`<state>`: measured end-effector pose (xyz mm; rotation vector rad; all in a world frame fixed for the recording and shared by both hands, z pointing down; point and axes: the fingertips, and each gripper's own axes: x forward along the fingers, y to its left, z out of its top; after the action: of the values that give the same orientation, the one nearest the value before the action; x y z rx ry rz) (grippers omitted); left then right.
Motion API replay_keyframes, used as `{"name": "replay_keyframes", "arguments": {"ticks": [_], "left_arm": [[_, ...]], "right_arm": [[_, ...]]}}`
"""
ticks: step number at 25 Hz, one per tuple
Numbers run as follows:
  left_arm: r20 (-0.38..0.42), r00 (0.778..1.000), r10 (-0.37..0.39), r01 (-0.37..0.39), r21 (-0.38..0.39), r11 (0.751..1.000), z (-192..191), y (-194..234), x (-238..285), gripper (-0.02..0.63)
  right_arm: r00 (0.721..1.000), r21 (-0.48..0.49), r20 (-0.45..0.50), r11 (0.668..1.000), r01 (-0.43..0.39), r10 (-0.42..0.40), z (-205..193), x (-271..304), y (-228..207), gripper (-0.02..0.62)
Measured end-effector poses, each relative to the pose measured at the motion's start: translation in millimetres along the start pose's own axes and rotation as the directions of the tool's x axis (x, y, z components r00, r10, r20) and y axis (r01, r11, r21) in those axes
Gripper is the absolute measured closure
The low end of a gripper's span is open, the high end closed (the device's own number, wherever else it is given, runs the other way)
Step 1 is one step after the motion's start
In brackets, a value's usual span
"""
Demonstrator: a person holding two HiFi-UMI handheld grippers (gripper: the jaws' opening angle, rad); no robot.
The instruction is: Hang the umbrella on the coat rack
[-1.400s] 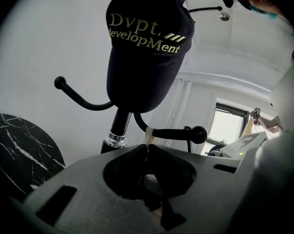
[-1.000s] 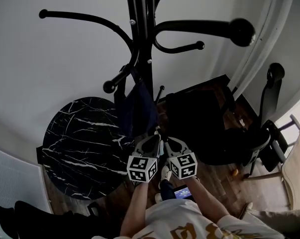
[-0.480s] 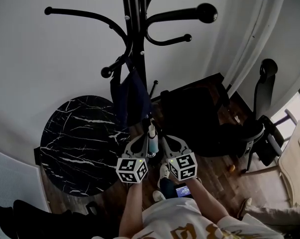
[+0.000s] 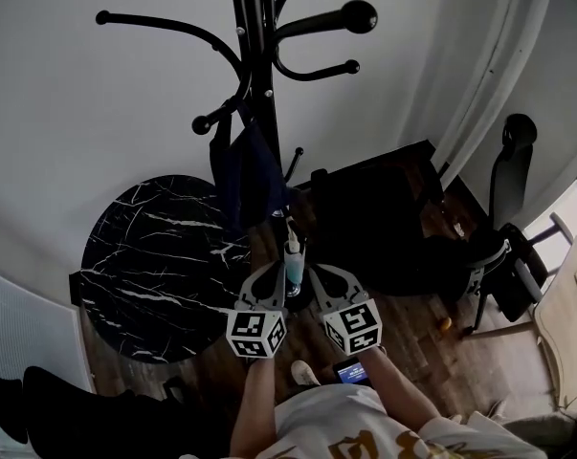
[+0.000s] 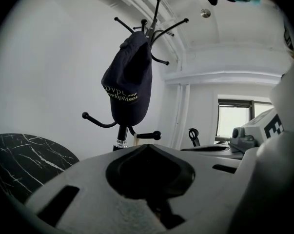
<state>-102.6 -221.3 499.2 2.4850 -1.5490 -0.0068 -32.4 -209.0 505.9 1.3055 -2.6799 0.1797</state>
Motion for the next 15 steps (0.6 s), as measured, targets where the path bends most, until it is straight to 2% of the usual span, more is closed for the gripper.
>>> {"name": "replay_keyframes", "arguments": {"ticks": [4, 8, 15], "left_arm": [[0.006, 1.000, 0.031, -0.031, 0.012, 0.999, 1.7, -11.6, -11.8, 0.586], [0.004, 0.998, 0.057, -0.057, 0.012, 0.998, 0.7, -26.6, -26.1, 0.586], [0.022, 0.995, 0.093, -0.094, 0.030, 0.995, 2.1, -58.2, -59.2, 0.586]], "right_arm": [[0.999, -0.057, -0.034, 0.998, 0.010, -0.012, -11.6, -16.1, 0.9, 0.584], [0.998, -0.046, -0.055, 0.999, -0.005, 0.003, -18.8, -36.9, 9.5, 0.584], [0.999, -0.048, -0.014, 0.998, -0.038, 0.037, -9.6, -77.4, 18.6, 0.584]]}}
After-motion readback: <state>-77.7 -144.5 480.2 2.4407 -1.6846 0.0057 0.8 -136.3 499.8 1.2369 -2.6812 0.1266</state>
